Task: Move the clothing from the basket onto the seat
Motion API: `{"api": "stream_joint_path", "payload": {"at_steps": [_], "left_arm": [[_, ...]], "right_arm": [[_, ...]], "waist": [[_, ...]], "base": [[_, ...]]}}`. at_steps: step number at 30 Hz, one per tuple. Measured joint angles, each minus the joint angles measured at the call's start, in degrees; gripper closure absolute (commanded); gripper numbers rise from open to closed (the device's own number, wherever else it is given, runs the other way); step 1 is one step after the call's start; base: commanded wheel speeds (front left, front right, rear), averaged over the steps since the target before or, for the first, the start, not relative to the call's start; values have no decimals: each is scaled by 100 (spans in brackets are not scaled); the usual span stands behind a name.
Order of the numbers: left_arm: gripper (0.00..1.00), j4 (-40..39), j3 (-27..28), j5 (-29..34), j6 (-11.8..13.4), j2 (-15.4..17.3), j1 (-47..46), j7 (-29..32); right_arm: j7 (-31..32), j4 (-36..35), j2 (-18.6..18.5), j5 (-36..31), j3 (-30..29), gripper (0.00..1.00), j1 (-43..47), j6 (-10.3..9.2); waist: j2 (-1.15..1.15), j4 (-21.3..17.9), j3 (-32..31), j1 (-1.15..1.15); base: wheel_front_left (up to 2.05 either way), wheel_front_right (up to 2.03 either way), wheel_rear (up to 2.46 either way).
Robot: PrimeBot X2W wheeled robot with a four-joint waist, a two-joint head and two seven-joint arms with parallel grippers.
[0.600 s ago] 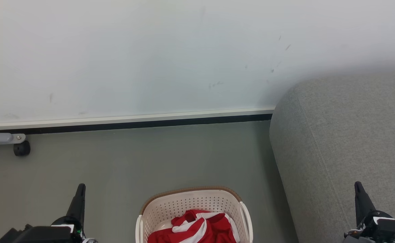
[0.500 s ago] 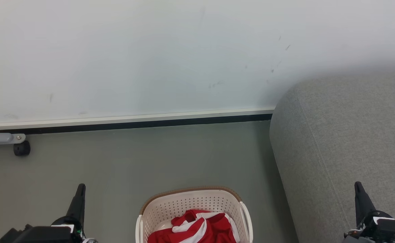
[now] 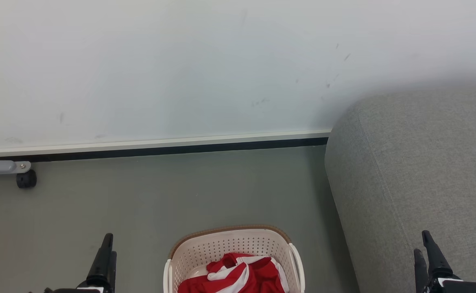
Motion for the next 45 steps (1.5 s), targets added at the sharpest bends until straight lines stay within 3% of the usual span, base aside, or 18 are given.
{"api": "stream_joint_path", "payload": {"at_steps": [8,16,45], "left_arm": [[0,-101,-130,383,91,2,-9,-163],[0,-237,-256,1068,256,3,-24,-349],[0,-563,-962,4364,758,349,-69,-960]], "right_arm": [[-168,-76,-1,-147,37,0,7,-33],[-348,-230,-4,-676,160,0,35,-220],[-959,-702,-291,-3897,1104,0,100,-701]], "waist": [[0,2,-6,1],[0,4,-14,1],[0,14,-26,0]], "base": [[0,0,0],[0,0,0],[0,0,0]]}}
